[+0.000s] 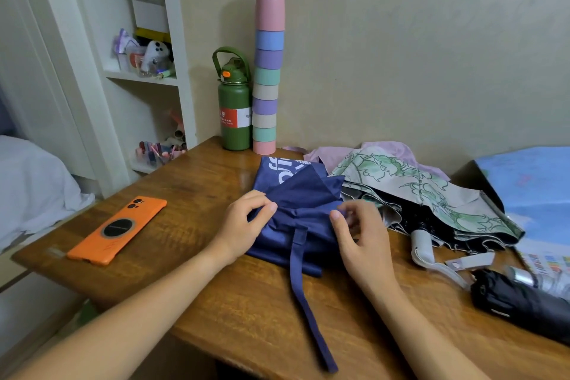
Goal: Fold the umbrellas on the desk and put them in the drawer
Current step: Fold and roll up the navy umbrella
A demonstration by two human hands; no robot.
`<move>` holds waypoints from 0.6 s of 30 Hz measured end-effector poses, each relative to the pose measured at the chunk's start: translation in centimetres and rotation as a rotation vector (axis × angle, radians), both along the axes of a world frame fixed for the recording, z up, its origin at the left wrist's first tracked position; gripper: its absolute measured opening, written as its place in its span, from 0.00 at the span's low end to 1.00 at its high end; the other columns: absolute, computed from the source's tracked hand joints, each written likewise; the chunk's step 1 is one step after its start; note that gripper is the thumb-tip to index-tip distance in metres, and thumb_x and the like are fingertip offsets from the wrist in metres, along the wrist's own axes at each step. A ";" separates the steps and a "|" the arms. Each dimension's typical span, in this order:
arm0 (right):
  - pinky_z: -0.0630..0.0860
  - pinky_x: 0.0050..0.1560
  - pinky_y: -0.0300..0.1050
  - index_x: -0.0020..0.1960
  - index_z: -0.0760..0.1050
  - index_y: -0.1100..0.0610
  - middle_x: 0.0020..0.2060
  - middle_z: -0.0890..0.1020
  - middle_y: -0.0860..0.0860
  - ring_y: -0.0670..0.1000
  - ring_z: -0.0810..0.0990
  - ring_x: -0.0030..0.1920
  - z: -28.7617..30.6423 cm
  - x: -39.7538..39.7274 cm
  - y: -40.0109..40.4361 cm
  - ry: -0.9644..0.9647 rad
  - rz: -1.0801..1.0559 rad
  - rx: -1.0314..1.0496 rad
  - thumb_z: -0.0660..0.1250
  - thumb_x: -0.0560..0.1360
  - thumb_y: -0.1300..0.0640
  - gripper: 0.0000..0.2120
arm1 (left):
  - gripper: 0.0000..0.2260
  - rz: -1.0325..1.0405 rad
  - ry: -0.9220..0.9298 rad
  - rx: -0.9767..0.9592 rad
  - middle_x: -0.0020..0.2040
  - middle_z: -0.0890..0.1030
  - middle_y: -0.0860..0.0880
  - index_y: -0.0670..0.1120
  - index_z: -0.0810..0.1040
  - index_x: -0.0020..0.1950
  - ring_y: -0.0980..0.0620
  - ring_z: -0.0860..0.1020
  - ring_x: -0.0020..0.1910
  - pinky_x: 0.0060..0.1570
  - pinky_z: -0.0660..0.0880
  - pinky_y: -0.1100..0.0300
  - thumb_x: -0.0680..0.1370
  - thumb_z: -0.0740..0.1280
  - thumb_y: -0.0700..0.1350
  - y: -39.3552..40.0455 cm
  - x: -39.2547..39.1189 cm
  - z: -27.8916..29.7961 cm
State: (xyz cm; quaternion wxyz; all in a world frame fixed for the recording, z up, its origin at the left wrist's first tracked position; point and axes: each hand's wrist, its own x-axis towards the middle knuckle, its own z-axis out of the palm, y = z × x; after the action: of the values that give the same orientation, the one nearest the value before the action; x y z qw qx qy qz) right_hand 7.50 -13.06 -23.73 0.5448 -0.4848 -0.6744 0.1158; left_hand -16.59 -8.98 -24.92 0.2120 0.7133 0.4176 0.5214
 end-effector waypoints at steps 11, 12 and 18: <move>0.75 0.54 0.54 0.59 0.77 0.51 0.53 0.78 0.44 0.52 0.77 0.53 -0.9 -0.7 0.4 -0.492 0.044 0.162 0.67 0.76 0.54 0.12 | 0.13 0.078 -0.003 -0.006 0.41 0.75 0.51 0.44 0.77 0.40 0.54 0.76 0.42 0.46 0.72 0.59 0.82 0.66 0.49 0.4 0.0 -0.3; 0.76 0.50 0.56 0.56 0.77 0.50 0.48 0.78 0.43 0.51 0.77 0.49 -1.2 -0.5 0.8 -0.474 0.033 0.138 0.67 0.76 0.52 0.09 | 0.11 0.100 0.030 0.034 0.43 0.76 0.51 0.45 0.78 0.42 0.53 0.77 0.45 0.48 0.72 0.60 0.83 0.65 0.46 0.3 0.0 -0.2; 0.69 0.45 0.42 0.42 0.73 0.51 0.38 0.73 0.41 0.45 0.73 0.42 -0.7 0.4 0.7 -0.252 0.026 0.112 0.71 0.76 0.52 0.08 | 0.17 0.239 0.343 0.499 0.63 0.72 0.45 0.45 0.73 0.60 0.49 0.71 0.64 0.66 0.64 0.56 0.75 0.65 0.53 -2.1 0.7 0.0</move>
State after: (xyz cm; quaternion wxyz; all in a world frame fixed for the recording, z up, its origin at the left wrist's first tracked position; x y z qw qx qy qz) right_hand 7.93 -12.39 -24.43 0.4803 -0.4557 -0.7491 0.0234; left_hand -15.90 -11.11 -24.88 -0.1054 0.7666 0.3873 0.5012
